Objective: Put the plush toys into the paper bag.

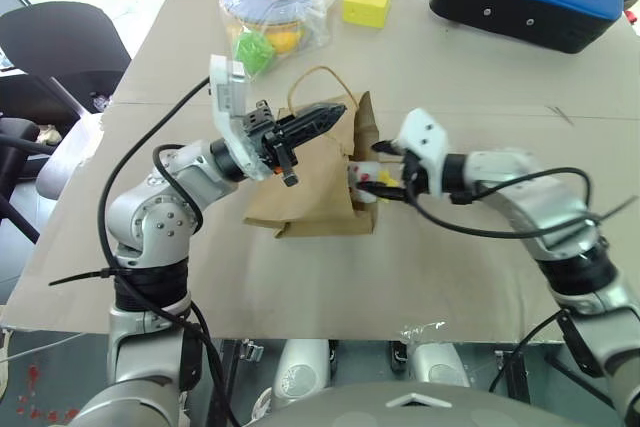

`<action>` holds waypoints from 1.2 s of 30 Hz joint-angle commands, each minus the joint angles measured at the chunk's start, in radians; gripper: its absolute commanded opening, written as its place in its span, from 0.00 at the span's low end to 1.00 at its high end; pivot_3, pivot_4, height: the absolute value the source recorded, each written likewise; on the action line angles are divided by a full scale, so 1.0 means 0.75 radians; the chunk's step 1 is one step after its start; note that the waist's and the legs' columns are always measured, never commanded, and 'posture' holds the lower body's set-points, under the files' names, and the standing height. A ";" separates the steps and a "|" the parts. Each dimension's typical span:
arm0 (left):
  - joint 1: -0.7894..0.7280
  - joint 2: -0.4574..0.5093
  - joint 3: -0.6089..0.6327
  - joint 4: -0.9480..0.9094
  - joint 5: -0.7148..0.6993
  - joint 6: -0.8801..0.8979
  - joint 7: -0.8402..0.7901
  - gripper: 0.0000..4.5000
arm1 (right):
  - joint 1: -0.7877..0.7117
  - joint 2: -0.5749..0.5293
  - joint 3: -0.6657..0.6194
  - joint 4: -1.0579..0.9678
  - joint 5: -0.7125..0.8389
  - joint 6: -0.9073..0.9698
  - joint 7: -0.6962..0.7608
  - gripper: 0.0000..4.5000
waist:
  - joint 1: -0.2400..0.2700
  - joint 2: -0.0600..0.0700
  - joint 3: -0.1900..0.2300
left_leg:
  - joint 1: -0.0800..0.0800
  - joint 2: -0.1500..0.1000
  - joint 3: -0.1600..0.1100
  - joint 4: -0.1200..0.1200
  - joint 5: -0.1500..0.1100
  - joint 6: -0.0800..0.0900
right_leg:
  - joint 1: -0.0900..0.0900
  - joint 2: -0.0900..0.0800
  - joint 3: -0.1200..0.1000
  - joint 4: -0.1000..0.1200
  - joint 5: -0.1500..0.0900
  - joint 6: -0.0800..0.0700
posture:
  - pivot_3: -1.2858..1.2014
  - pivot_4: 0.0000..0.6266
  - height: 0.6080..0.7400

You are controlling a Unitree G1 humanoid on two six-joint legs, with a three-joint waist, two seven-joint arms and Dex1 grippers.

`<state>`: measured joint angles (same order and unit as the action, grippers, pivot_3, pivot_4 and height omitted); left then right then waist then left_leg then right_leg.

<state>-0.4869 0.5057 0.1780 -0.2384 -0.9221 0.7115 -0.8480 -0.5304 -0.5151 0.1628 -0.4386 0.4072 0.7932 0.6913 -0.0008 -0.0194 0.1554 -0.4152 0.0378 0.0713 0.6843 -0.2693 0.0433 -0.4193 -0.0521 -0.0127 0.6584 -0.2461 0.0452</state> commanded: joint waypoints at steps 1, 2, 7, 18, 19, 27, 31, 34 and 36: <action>-0.052 -0.012 0.002 0.006 0.003 -0.044 -0.020 0.00 | 0.037 0.003 -0.233 -0.238 0.161 0.108 -0.079 0.77 | 0.000 0.000 0.000 | 0.000 0.000 0.000 0.000 0.000 0.000 | 0.000 0.000 0.000 0.000 0.000 0.000 | 0.52 0.24 1.00; -0.062 -0.022 -0.007 0.010 0.012 -0.051 -0.019 0.00 | 0.046 0.017 -0.322 -0.285 0.233 0.162 -0.119 0.77 | 0.000 0.000 0.000 | 0.000 0.000 0.000 0.000 0.000 0.000 | 0.000 0.000 0.000 0.000 0.000 0.000 | 0.52 0.24 1.00; -0.094 -0.057 -0.035 0.026 0.034 -0.067 -0.017 0.00 | 0.162 -0.115 -0.627 -0.382 0.334 0.342 -0.225 0.77 | 0.015 0.000 0.000 | 0.000 -0.001 0.000 0.000 0.000 0.001 | 0.001 0.000 0.000 -0.001 0.000 0.000 | 0.52 0.24 1.00; -0.169 -0.086 -0.080 0.113 0.078 -0.094 -0.075 0.00 | 0.413 -0.453 -0.292 0.170 -0.150 -0.033 -0.162 0.98 | -0.002 0.000 0.000 | 0.003 -0.001 0.002 0.001 -0.004 0.007 | 0.002 0.004 0.005 -0.001 0.000 0.000 | 0.52 0.24 1.00; -0.171 -0.086 -0.079 0.114 0.079 -0.093 -0.076 0.00 | 0.391 -0.444 -0.266 0.228 -0.182 -0.055 -0.174 0.93 | -0.003 0.000 0.000 | 0.002 -0.001 0.002 0.001 -0.004 0.006 | 0.002 0.005 0.004 -0.001 0.000 0.000 | 0.52 0.24 1.00; -0.142 -0.080 -0.054 0.082 0.063 -0.082 -0.051 0.00 | 0.439 -0.439 -0.364 0.143 -0.144 -0.045 -0.149 0.25 | 0.009 0.000 0.000 | 0.001 0.000 0.001 0.001 -0.001 0.002 | 0.002 0.004 0.004 -0.002 0.000 0.001 | 0.52 0.24 1.00; -0.134 -0.076 -0.051 0.069 0.035 -0.054 -0.058 0.00 | 0.284 -0.284 -0.600 -0.094 0.253 0.099 -0.130 0.01 | 0.004 0.000 0.001 | 0.002 0.000 0.002 0.001 -0.001 0.002 | 0.002 0.004 0.005 -0.002 0.000 0.001 | 0.52 0.24 1.00; -0.139 -0.082 -0.060 0.067 0.028 -0.048 -0.070 0.00 | 0.132 -0.200 -0.531 -0.175 0.334 0.129 -0.169 0.01 | -0.006 0.001 0.001 | 0.002 0.001 0.001 0.001 -0.001 0.002 | 0.002 0.005 0.004 0.000 0.000 0.001 | 0.52 0.24 1.00; -0.148 -0.089 -0.064 0.070 0.028 -0.052 -0.069 0.00 | 0.069 -0.150 -0.425 -0.179 0.308 0.125 -0.198 0.01 | -0.005 -0.001 0.000 | 0.002 0.001 -0.001 0.001 -0.001 0.002 | 0.002 0.005 0.002 -0.001 0.000 0.000 | 0.52 0.24 1.00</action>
<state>-0.5818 0.4412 0.1160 -0.1483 -0.8820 0.6800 -0.8919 -0.4678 -0.6511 -0.2151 -0.5603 0.6393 0.8841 0.5652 -0.0046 -0.0201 0.1554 -0.4142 0.0388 0.0700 0.6851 -0.2701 0.0447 -0.4173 -0.0486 -0.0115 0.6572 -0.2463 0.0454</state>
